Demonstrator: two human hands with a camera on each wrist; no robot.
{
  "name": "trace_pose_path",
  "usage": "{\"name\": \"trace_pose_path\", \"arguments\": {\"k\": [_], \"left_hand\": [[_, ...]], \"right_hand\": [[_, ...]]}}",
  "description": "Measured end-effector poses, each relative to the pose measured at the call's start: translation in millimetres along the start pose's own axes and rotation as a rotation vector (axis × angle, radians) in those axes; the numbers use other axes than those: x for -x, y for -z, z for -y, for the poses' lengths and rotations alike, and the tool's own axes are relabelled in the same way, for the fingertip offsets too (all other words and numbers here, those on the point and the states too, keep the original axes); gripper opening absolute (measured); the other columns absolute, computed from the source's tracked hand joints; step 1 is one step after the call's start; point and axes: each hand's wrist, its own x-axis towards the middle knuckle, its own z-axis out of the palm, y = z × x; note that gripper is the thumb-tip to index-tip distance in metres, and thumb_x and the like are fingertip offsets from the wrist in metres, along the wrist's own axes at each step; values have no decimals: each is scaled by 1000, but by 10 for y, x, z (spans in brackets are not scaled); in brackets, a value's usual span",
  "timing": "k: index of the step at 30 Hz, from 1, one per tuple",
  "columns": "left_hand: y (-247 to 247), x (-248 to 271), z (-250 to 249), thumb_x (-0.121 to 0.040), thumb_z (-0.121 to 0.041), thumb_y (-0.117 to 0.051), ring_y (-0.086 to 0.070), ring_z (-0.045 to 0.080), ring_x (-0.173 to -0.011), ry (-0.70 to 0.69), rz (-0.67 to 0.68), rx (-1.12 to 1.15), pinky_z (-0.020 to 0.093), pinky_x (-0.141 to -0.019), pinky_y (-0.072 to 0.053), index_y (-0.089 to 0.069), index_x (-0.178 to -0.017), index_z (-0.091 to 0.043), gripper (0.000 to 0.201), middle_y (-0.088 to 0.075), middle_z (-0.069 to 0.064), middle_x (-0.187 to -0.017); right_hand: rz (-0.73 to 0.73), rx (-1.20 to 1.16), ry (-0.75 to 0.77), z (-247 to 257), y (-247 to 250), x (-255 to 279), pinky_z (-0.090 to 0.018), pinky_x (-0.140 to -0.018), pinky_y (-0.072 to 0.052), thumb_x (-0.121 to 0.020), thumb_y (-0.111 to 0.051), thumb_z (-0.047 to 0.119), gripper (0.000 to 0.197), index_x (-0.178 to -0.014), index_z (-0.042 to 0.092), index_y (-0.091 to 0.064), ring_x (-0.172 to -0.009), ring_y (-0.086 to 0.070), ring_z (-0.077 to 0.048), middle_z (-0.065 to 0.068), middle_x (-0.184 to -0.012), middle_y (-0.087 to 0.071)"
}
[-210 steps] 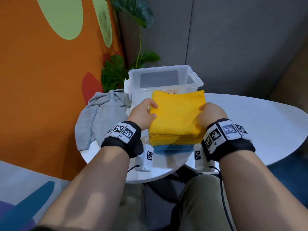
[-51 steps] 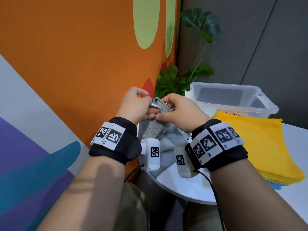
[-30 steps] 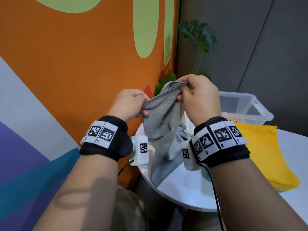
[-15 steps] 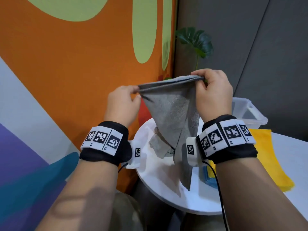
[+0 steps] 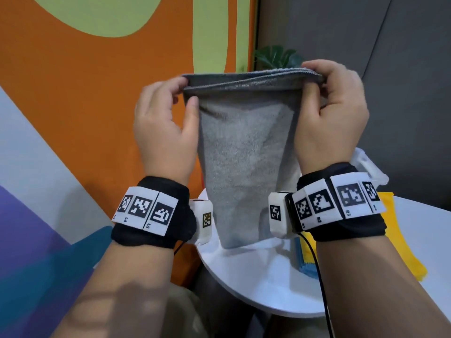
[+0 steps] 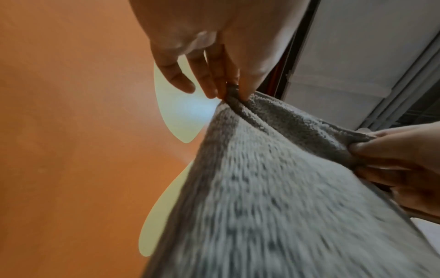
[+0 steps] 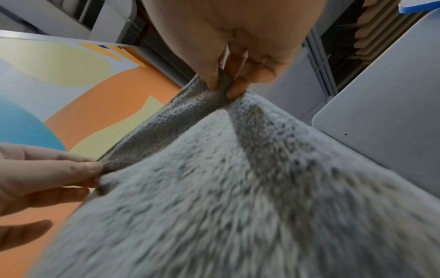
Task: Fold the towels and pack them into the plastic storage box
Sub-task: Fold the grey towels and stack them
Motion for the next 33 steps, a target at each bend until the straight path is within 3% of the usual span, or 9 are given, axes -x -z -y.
{"name": "trace_pose_path", "arguments": {"k": [3,6,10,14,20,23,26,29,33], "left_hand": [[34,16,97,-84,-19,-63,-56,3,-82,86,20,3,12,-77,-43,-71,-95,-14,15,-63,-2,-93],[27,48,214,-83,-20,-65,-55,3,-76,209,153,-59,2,-73,-36,-69,-88,-20,7,-63,-5,-90],[0,155,336,-85,-17,-64,-58,5,-73,394,295,-99,10,-64,-37,-59,-84,-25,9,-62,-13,-82],[-30,241,442,-82,-10,-66,-57,12,-73,445,349,-122,19,-68,-39,-55,-82,-25,19,-57,-13,-75],[-23,268,510,-80,-6,-66,-54,6,-67,486,365,-127,21,-69,-41,-55,-87,-25,23,-53,-16,-72],[-28,252,459,-79,-7,-60,-60,17,-93,468,424,-163,31,-86,-48,-57,-96,-29,28,-61,-10,-93],[-51,225,303,-80,-21,-64,-51,18,-119,327,634,-188,40,-102,-41,-59,-115,-35,38,-57,-6,-123],[-101,224,138,-82,-31,-71,-51,10,-119,201,798,-47,33,-104,-38,-62,-119,-32,38,-61,-12,-121],[-146,269,108,-83,-24,-71,-60,-4,-87,263,806,23,9,-77,-41,-67,-93,-30,12,-66,-17,-86]], "right_hand": [[78,40,-124,-75,-9,61,-15,-78,-44,-90,-55,20,15,-102,21,-64,-81,-57,-2,16,-86,-60],[206,102,-270,-186,-42,141,-18,-75,-44,-88,-62,26,10,-97,27,-59,-74,-55,-2,20,-72,-55],[373,144,-407,-331,-101,281,-25,-75,-47,-84,-67,24,13,-88,32,-56,-76,-58,-6,15,-71,-58],[432,121,-479,-446,-158,392,-35,-80,-53,-77,-72,20,20,-81,33,-58,-78,-64,-10,13,-73,-64],[463,97,-505,-491,-175,424,-32,-80,-53,-76,-73,17,22,-86,32,-60,-77,-62,-8,14,-73,-62],[481,57,-494,-475,-205,435,-29,-77,-52,-74,-75,19,22,-83,32,-60,-74,-62,-7,11,-69,-63],[547,21,-450,-431,-245,455,-27,-76,-51,-74,-76,18,24,-86,31,-60,-71,-59,-5,8,-73,-65],[652,-33,-416,-360,-286,493,-24,-71,-49,-75,-76,18,26,-88,32,-58,-67,-58,-2,6,-76,-68],[696,-62,-394,-320,-319,539,-25,-70,-48,-74,-77,19,29,-81,31,-52,-64,-56,0,8,-72,-66]]}}
